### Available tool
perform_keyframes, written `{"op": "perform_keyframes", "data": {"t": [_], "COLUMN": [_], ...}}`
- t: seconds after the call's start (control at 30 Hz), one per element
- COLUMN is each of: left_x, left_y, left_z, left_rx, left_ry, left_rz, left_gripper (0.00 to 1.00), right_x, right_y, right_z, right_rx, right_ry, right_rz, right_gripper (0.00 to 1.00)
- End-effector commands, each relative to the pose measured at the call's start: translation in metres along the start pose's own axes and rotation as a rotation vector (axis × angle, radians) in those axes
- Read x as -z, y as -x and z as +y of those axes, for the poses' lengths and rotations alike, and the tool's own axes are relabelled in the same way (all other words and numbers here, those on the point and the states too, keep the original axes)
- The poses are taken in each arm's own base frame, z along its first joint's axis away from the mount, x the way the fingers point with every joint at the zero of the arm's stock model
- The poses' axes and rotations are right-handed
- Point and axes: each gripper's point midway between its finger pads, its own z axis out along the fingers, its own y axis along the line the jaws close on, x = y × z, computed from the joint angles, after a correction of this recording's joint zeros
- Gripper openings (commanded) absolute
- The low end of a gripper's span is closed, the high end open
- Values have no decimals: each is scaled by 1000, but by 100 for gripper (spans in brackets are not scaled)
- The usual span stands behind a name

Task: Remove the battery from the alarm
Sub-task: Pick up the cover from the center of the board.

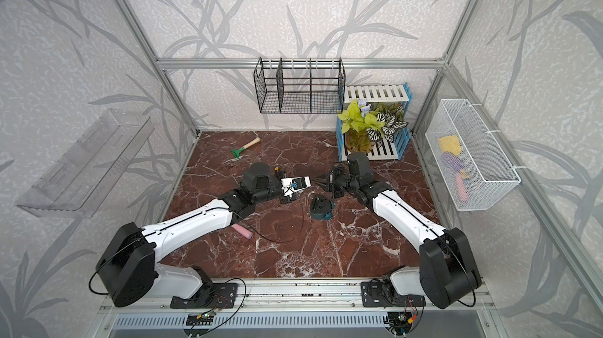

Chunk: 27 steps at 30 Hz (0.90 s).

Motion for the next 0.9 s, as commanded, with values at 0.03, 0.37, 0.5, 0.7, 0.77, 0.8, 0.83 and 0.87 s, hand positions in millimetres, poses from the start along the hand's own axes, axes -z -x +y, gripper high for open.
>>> {"op": "perform_keyframes", "data": {"t": [0.03,0.37,0.5,0.7,0.77,0.8,0.83,0.87], "left_x": [16,71,78,79,78,78,78,78], "left_y": [9,13,33,43,42,42,42,42], "left_z": [17,4,-4,-2,-3,-3,-3,-4], "left_rx": [68,504,554,572,577,578,579,582], "left_ry": [35,-271,-399,-427,-430,-433,-435,-437], "left_rz": [14,-66,-147,-168,-167,-168,-170,-170], "left_gripper": [0,0,0,0,0,0,0,0], "right_x": [9,97,85,63,55,50,46,43], "right_y": [-1,-67,-90,-105,-105,-104,-102,-100], "right_z": [1,33,-19,-32,-33,-33,-33,-33], "right_rx": [101,1966,2433,2490,2482,2483,2487,2491], "right_ry": [22,283,402,374,347,318,285,257], "right_rz": [-7,-110,140,399,439,455,458,464], "right_gripper": [54,65,79,61,53,51,49,48]}}
